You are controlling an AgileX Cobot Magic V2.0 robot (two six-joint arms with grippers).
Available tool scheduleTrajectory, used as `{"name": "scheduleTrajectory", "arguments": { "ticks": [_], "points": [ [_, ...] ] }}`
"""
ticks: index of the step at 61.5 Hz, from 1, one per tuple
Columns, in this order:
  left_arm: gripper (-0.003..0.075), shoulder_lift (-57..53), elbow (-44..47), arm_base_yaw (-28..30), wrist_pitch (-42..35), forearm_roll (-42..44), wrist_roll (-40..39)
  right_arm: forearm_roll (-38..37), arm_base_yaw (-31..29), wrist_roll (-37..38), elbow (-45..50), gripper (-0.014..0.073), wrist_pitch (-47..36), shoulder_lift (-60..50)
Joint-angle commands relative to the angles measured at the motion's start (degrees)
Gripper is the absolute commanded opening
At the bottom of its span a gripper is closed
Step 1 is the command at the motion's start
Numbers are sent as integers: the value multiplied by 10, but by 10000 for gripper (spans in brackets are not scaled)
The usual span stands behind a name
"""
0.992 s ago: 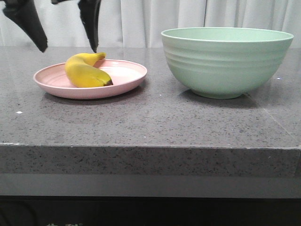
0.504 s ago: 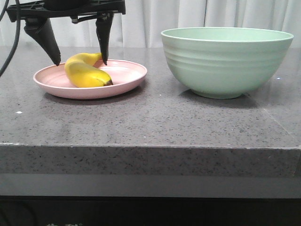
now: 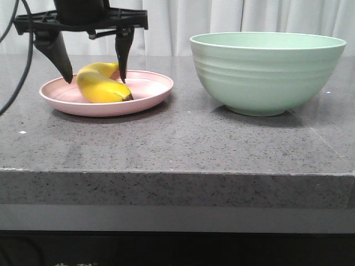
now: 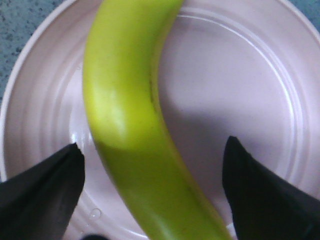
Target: Transfer banana from pink plate to green bowl
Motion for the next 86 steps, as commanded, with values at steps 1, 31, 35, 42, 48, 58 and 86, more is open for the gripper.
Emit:
{"name": "scheduleTrajectory", "arguments": {
  "ticks": [1, 31, 35, 42, 48, 58, 86],
  "points": [
    [547, -19, -17, -4, -15, 2, -6, 4, 0, -6, -15, 633, -40, 5],
    [375, -8, -17, -4, -16, -35, -6, 5, 0, -6, -15, 633, -40, 5],
    [309, -8, -17, -4, -17, -36, -6, 5, 0, -6, -15, 633, -40, 5],
    [216, -8, -20, -4, -17, -37, -6, 6, 0, -6, -15, 633, -40, 5],
    [179, -9, -33, -4, -5, -37, -6, 7, 0, -6, -15, 633, -40, 5],
    [176, -12, -81, -4, 36, -38, 33, 7, 0, -6, -15, 633, -41, 5],
    [176, -192, -14, 65, -27, -165, 260, 7, 0, -6, -15, 633, -42, 5]
  ]
}}
